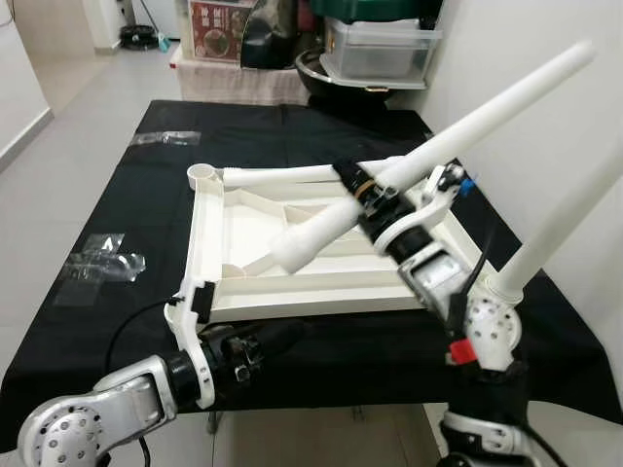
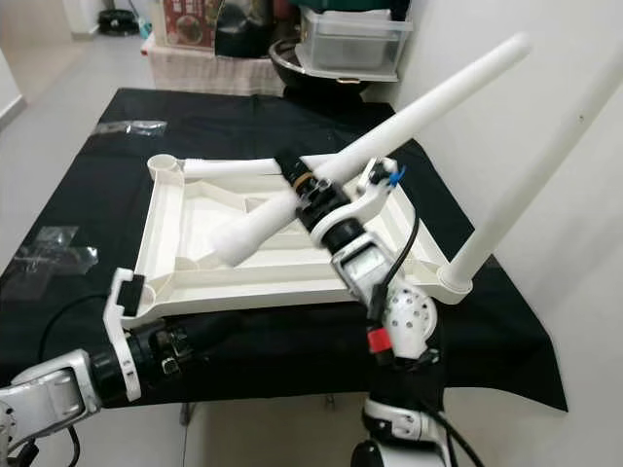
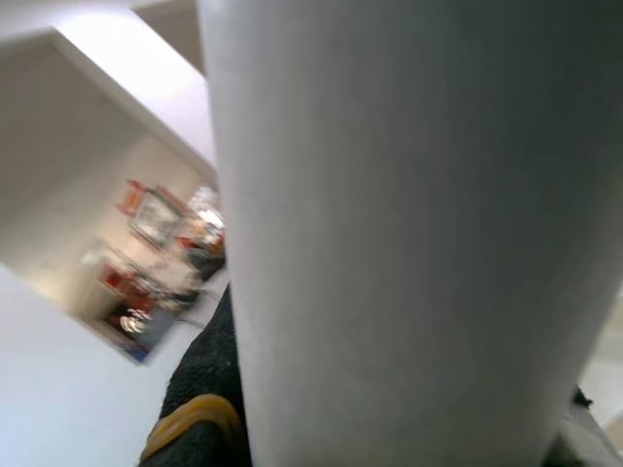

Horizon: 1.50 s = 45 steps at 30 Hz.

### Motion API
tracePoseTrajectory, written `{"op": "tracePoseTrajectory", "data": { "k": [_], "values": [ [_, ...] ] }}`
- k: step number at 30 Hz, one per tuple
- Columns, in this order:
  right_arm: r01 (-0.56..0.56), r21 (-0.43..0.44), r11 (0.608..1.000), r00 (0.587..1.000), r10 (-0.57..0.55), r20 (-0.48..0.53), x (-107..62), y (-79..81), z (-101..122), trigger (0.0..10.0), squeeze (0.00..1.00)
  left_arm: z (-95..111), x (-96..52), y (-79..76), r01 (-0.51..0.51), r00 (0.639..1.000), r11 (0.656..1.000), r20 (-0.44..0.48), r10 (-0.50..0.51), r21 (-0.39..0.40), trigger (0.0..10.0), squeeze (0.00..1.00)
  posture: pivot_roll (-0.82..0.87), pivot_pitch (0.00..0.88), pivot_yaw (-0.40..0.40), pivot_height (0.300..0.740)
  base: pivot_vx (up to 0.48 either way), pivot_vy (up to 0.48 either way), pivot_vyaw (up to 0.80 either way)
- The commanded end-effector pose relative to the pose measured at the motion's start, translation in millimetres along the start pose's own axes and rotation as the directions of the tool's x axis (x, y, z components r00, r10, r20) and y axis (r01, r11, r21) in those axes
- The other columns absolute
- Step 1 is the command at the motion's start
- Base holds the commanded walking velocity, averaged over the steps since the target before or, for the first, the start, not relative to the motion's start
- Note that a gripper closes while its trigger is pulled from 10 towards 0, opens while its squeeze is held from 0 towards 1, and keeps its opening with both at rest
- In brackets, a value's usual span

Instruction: Building children table

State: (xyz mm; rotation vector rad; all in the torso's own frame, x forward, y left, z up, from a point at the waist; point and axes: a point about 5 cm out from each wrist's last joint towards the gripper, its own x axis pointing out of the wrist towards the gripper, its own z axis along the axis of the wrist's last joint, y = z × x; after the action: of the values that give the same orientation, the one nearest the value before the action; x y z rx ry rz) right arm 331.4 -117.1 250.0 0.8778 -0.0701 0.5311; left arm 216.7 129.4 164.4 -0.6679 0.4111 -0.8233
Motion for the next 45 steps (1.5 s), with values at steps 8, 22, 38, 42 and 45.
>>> {"op": "tracePoseTrajectory", "data": {
  "k": [8,22,38,42,45],
  "values": [
    [0.131,-0.463,0.877,0.989,-0.083,0.123,2.5,-1.3,14,10.0,0.00,0,8.6,7.3,-0.295,0.948,0.946,0.161,0.274,0.131,10.0,0.00,0.10,0.064,-0.115,0.740,0.000,0.000,0.00],
    [0.117,-0.561,0.820,0.992,-0.076,0.096,-3.5,-2.8,-4,10.0,0.00,-9,8.1,2.7,-0.419,0.900,0.878,0.232,0.369,0.230,10.0,0.00,0.10,0.048,-0.127,0.740,0.000,0.000,0.69],
    [0.135,-0.568,0.812,0.990,-0.085,0.114,-2.6,-4.3,-9,10.0,0.00,-19,11.0,3.8,-0.448,0.885,0.863,0.252,0.391,0.235,10.0,0.00,0.11,0.041,-0.129,0.740,0.000,0.430,0.00],
    [0.139,-0.566,0.813,0.989,-0.087,0.118,-2.5,-4.4,-9,10.0,0.00,-19,10.9,4.2,-0.453,0.883,0.858,0.254,0.394,0.241,10.0,0.00,0.11,0.042,-0.128,0.740,0.000,0.131,0.00],
    [0.138,-0.566,0.813,0.989,-0.086,0.118,-2.4,-4.3,-8,10.0,0.00,-19,10.9,5.4,-0.468,0.875,0.848,0.264,0.406,0.247,10.0,0.00,0.10,0.049,-0.128,0.740,0.000,0.000,0.00]
  ]
}}
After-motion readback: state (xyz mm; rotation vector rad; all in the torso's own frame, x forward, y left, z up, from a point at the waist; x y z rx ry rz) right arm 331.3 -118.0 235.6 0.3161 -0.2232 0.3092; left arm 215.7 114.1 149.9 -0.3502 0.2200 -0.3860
